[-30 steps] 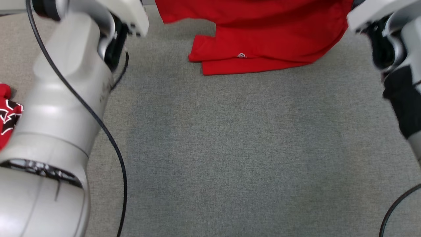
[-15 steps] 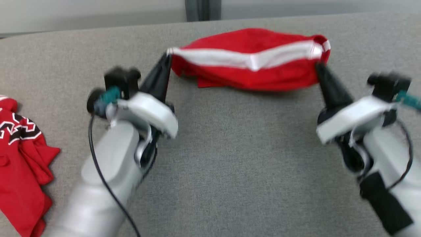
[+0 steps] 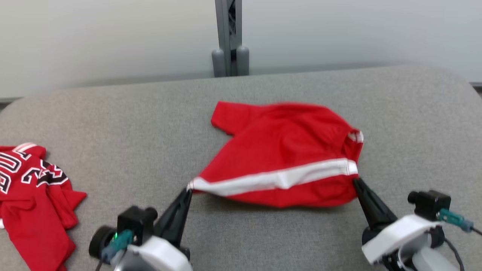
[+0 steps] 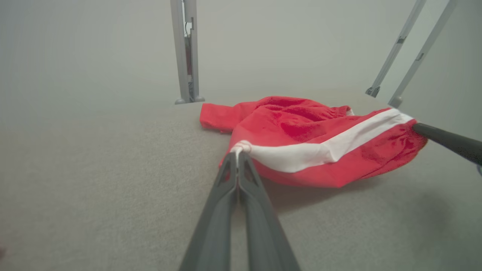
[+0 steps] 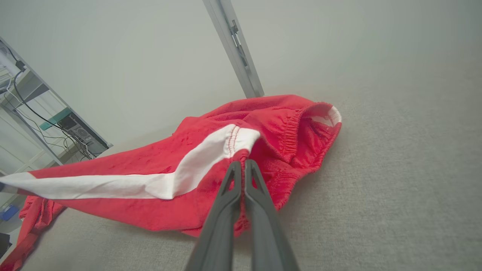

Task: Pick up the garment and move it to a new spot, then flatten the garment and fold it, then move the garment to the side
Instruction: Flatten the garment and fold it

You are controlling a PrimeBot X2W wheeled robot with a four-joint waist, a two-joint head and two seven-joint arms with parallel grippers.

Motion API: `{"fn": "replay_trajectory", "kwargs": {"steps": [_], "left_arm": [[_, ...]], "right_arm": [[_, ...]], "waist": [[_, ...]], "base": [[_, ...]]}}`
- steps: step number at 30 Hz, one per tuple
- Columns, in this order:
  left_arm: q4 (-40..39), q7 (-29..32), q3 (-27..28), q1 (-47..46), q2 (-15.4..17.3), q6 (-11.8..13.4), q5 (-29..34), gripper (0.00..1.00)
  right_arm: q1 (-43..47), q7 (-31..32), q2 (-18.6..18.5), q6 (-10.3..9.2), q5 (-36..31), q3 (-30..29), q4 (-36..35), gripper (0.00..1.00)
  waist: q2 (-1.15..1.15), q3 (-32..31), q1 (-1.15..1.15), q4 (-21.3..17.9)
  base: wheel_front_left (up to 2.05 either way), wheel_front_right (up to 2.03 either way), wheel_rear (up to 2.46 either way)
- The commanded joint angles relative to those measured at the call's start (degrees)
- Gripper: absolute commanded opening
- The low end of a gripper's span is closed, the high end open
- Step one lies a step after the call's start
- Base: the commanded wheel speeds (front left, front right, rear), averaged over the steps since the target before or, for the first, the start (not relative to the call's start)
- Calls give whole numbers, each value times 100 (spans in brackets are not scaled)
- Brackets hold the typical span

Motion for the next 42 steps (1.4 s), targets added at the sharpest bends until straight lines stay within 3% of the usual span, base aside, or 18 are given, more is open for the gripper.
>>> {"fn": "replay_trajectory", "kwargs": {"steps": [1, 9, 23, 33, 38, 42], "left_arm": [[-294, 152, -9, 213, 100, 99, -34, 0], [-2142, 1189, -123, 1631, 701, 782, -154, 0], [-2740, 1664, -174, 2265, 974, 1104, -290, 0], [-2532, 1610, 49, 1498, 1145, 816, -153, 0], [-2177, 1707, 144, 564, 1199, 468, -95, 0], [-1530, 1754, 145, -308, 1013, 120, -190, 0]], "right_arm": [[188, -6, -51, 0, -40, -8, -37, 0], [1249, -6, -165, 0, -305, -263, -271, 0], [2399, 390, -58, 0, -760, -1098, -994, 0], [2280, 815, 352, 0, -848, -1609, -1741, 0], [1811, 1007, 587, 0, -930, -1823, -2013, 0], [1250, 1025, 712, 0, -981, -1861, -1900, 0]], "waist": [[0, -259, 0, 15], [0, -609, 0, 2], [0, -679, 0, -84], [0, -453, 0, -335], [0, -91, 0, -551], [0, 201, 0, -721]], "base": [[0, 0, 0], [0, 0, 0], [0, 0, 0], [0, 0, 0], [0, 0, 0], [0, 0, 0]]}}
